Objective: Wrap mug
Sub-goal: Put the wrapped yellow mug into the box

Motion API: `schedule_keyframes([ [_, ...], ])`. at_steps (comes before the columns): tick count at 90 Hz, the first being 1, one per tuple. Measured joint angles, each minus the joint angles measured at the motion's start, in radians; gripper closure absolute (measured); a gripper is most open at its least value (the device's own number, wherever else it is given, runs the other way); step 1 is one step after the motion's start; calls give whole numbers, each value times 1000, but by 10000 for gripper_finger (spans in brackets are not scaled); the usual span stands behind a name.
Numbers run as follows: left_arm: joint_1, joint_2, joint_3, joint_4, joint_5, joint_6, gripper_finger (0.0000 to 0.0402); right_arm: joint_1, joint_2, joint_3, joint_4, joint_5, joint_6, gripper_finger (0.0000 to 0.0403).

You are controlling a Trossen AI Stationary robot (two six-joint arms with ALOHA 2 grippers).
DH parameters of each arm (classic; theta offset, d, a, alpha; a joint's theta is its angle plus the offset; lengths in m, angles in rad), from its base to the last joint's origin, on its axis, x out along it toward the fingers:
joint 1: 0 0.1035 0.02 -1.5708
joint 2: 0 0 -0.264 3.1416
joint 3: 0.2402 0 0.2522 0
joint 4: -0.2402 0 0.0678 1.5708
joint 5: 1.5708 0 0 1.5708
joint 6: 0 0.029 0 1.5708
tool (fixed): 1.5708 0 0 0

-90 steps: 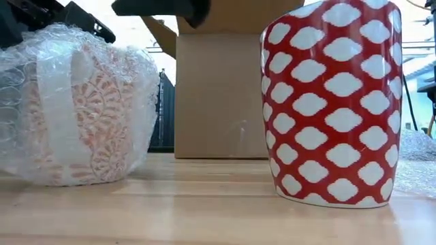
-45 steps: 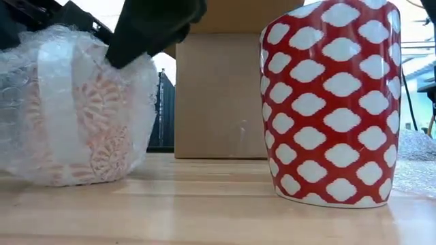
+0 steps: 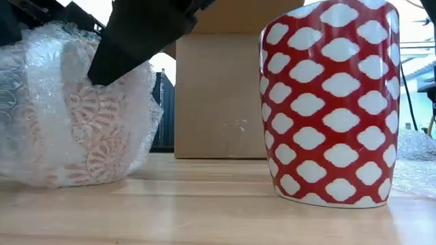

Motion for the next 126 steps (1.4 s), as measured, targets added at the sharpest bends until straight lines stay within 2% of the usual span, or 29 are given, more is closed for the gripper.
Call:
schedule_keyframes([
  [9, 1, -48, -3, -24, -1, -1, 230, -1, 1, -1, -5, -9, -7, 245],
  [29, 0, -135, -2, -33, -2, -2, 230, -7, 6, -7, -46, -31, 8, 248],
  [50, 0, -180, 0, -15, -30, 0, 230, -8, 17, -12, -47, -24, 15, 253],
  [59, 0, -178, 0, -25, -35, 2, 230, -8, 17, -11, -33, -16, 47, 286],
  [75, -1, -174, 0, -60, -37, -19, 230, -14, 13, -8, -6, 9, 77, 375],
  [85, -1, -180, 1, -112, -38, -61, 230, -9, 3, -8, 5, 33, 69, 386],
  [96, -10, -199, 1, -201, -46, -114, 230, 9, -38, -17, -12, 66, 69, 386],
  [107, -26, -228, 2, -257, -104, -126, 230, 21, -118, -17, -7, 77, 119, 387],
  [126, -47, -287, 5, -277, -189, -117, 230, 62, -266, -13, -5, 88, 155, 388],
])
